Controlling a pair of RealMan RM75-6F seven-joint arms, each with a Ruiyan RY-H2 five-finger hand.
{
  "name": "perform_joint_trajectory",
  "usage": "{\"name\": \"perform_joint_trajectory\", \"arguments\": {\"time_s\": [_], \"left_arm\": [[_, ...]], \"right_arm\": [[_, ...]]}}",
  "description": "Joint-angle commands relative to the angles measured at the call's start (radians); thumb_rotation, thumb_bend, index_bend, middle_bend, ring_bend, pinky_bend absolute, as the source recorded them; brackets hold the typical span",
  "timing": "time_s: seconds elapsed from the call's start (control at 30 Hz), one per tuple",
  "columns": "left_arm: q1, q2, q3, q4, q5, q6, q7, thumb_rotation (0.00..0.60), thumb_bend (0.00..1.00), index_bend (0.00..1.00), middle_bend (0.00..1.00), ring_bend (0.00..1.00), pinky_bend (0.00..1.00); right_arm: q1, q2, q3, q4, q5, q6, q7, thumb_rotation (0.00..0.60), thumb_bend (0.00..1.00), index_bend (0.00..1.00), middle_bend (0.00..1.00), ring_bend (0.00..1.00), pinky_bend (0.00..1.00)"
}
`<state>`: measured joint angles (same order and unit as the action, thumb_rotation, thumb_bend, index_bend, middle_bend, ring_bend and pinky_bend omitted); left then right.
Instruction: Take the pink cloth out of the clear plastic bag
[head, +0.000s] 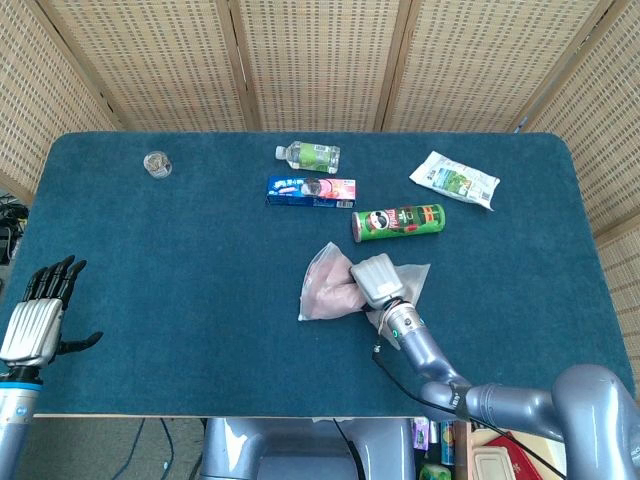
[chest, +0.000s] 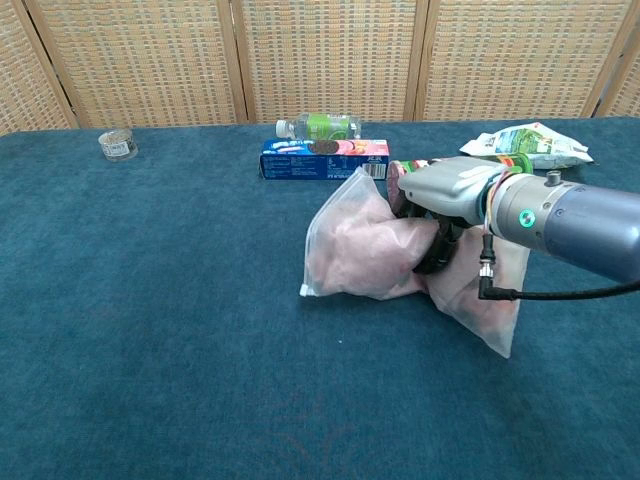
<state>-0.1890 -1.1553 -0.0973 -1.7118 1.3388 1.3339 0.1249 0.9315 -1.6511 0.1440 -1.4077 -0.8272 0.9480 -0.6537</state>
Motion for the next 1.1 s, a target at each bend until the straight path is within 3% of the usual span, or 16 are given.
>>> {"name": "perform_joint_trajectory", "arguments": {"time_s": [0.03,0.17,0.33,0.5,0.7,1.1], "left_arm": [[-0.039,0.028,-0.012,-0.011,0.031,-0.059,-0.093,0.6,0.16,0.0,0.0,0.0,0.0],[-0.101,0.07,-0.039,-0.005,0.075,-0.125,-0.194,0.6,0.16,0.0,0.0,0.0,0.0],[-0.216,0.079,-0.099,0.049,0.12,-0.213,-0.333,0.6,0.16,0.0,0.0,0.0,0.0],[-0.34,0.02,-0.136,0.144,0.159,-0.298,-0.459,0.6,0.16,0.18,0.0,0.0,0.0],[-0.443,-0.048,-0.153,0.203,0.149,-0.379,-0.507,0.6,0.16,0.28,0.0,0.0,0.0],[-0.499,-0.122,-0.119,0.224,0.099,-0.448,-0.521,0.6,0.16,0.3,0.0,0.0,0.0]], "right_arm": [[-0.042,0.013,0.012,0.017,-0.205,0.034,0.194,0.6,0.63,0.62,0.74,0.73,0.8],[-0.026,0.012,0.029,0.032,-0.275,0.046,0.22,0.6,0.67,0.63,0.75,0.73,0.8],[0.036,-0.003,0.107,0.004,-0.262,-0.005,0.245,0.6,0.7,0.63,0.75,0.73,0.8],[0.1,-0.051,0.152,0.005,-0.222,-0.025,0.173,0.6,0.7,0.63,0.75,0.74,0.8],[0.148,-0.092,0.175,0.014,-0.147,-0.03,0.084,0.6,0.7,0.63,0.75,0.74,0.8],[0.171,-0.116,0.189,0.032,-0.038,-0.013,0.022,0.6,0.7,0.63,0.75,0.74,0.8]]}}
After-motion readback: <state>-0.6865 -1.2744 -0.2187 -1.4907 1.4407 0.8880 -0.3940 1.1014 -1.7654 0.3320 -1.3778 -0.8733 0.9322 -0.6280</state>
